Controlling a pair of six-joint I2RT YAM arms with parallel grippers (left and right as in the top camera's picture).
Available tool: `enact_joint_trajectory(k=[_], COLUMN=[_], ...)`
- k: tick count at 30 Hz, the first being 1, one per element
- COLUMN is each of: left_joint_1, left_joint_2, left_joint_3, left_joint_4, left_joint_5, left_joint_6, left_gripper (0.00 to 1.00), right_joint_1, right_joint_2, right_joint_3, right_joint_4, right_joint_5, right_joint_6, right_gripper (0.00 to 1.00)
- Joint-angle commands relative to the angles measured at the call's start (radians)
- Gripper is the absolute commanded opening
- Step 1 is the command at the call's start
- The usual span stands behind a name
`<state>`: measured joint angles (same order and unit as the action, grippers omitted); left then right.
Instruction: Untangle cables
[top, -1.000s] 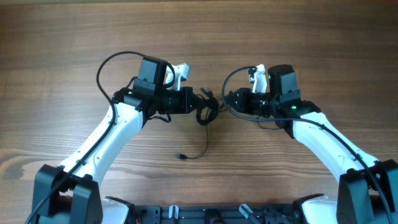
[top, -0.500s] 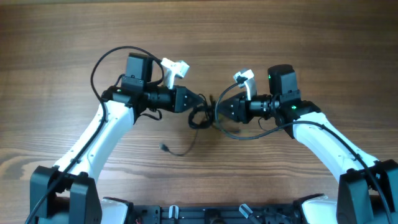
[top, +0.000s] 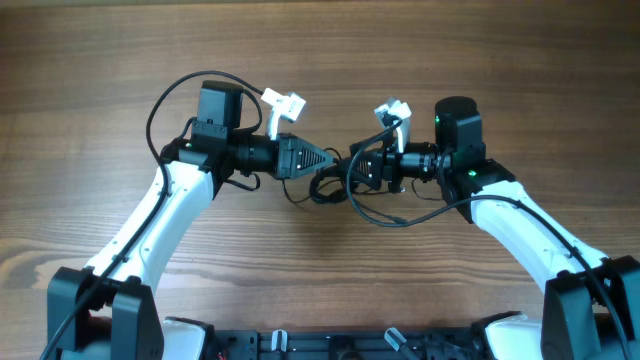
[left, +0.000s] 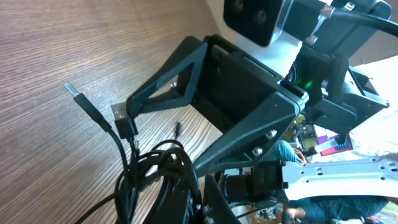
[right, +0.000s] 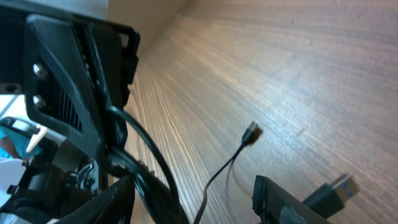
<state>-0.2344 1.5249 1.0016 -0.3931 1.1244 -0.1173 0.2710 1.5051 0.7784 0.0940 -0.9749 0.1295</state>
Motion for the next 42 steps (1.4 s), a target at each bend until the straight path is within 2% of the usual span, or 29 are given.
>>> enact_joint_trajectory(k=[1, 3, 5, 7, 9, 11, 12, 14, 15, 16, 19, 22, 24, 29, 35, 36, 39, 40, 42], left_joint_1=[0.004, 0.02, 0.054, 0.1, 0.126, 0.135, 0.135, 0.135, 0.135, 0.134, 0.134, 0.134, 0.134, 0.127, 0.072, 0.07, 0.071, 0.071, 0.071], left_joint_2=[-0.023, -0.023, -0.023, -0.023, -0.023, -0.023, -0.023, -0.023, -0.023, -0.023, -0.023, -0.023, -0.023, -0.023, -0.023, -0.023, -0.023, -0.023, -0.023], left_joint_3=[0.017, 0.017, 0.017, 0.017, 0.017, 0.017, 0.017, 0.017, 0.017, 0.017, 0.017, 0.017, 0.017, 0.017, 0.017, 0.017, 0.017, 0.017, 0.017], left_joint_4=[0.029, 0.047, 0.074, 0.115, 0.118, 0.121, 0.129, 0.153, 0.177, 0.225, 0.384, 0.374, 0.37, 0.352, 0.352, 0.353, 0.368, 0.373, 0.38], left_joint_5=[0.076, 0.077, 0.134, 0.177, 0.177, 0.177, 0.177, 0.177, 0.185, 0.219, 0.327, 0.335, 0.345, 0.345, 0.345, 0.345, 0.345, 0.344, 0.327], left_joint_6=[-0.003, -0.008, -0.025, -0.076, -0.079, -0.082, -0.091, -0.129, -0.16, -0.206, -0.341, -0.34, -0.34, -0.34, -0.34, -0.34, -0.34, -0.34, -0.34], left_gripper=[0.04, 0.04, 0.04, 0.04, 0.04, 0.04, 0.04, 0.04, 0.04, 0.04, 0.04, 0.04, 0.04, 0.04, 0.04, 0.04, 0.04, 0.04, 0.04], right_joint_1=[-0.006, -0.006, -0.006, -0.006, -0.006, -0.006, -0.006, -0.006, -0.006, -0.006, -0.006, -0.006, -0.006, -0.006, -0.006, -0.006, -0.002, -0.002, -0.002], right_joint_2=[0.01, 0.01, 0.01, 0.01, 0.01, 0.01, 0.01, 0.01, 0.01, 0.01, 0.01, 0.01, 0.01, 0.01, 0.01, 0.01, 0.01, 0.01, 0.01], right_joint_3=[-0.001, -0.001, -0.001, -0.001, -0.001, -0.001, -0.001, -0.001, -0.001, -0.001, -0.001, -0.001, -0.001, -0.001, -0.001, -0.001, -0.002, -0.002, -0.002], right_joint_4=[0.005, 0.006, 0.006, 0.005, 0.005, 0.005, 0.005, 0.005, 0.003, 0.002, 0.003, 0.024, 0.071, 0.228, 0.235, 0.234, 0.212, 0.193, 0.158], right_joint_5=[-0.046, -0.165, -0.198, -0.208, -0.224, -0.224, -0.224, -0.224, -0.224, -0.224, -0.223, -0.223, -0.224, -0.228, -0.232, -0.232, -0.232, -0.232, -0.23], right_joint_6=[0.007, 0.002, 0.002, 0.005, 0.005, 0.006, 0.006, 0.012, 0.013, 0.012, 0.011, 0.008, 0.02, 0.163, 0.166, 0.165, 0.166, 0.165, 0.16], right_gripper=[0.63, 0.6, 0.57, 0.48, 0.43, 0.2, 0.15, 0.18, 0.27, 0.41, 0.44, 0.57, 0.57, 0.55, 0.56, 0.5, 0.1, 0.04, 0.04])
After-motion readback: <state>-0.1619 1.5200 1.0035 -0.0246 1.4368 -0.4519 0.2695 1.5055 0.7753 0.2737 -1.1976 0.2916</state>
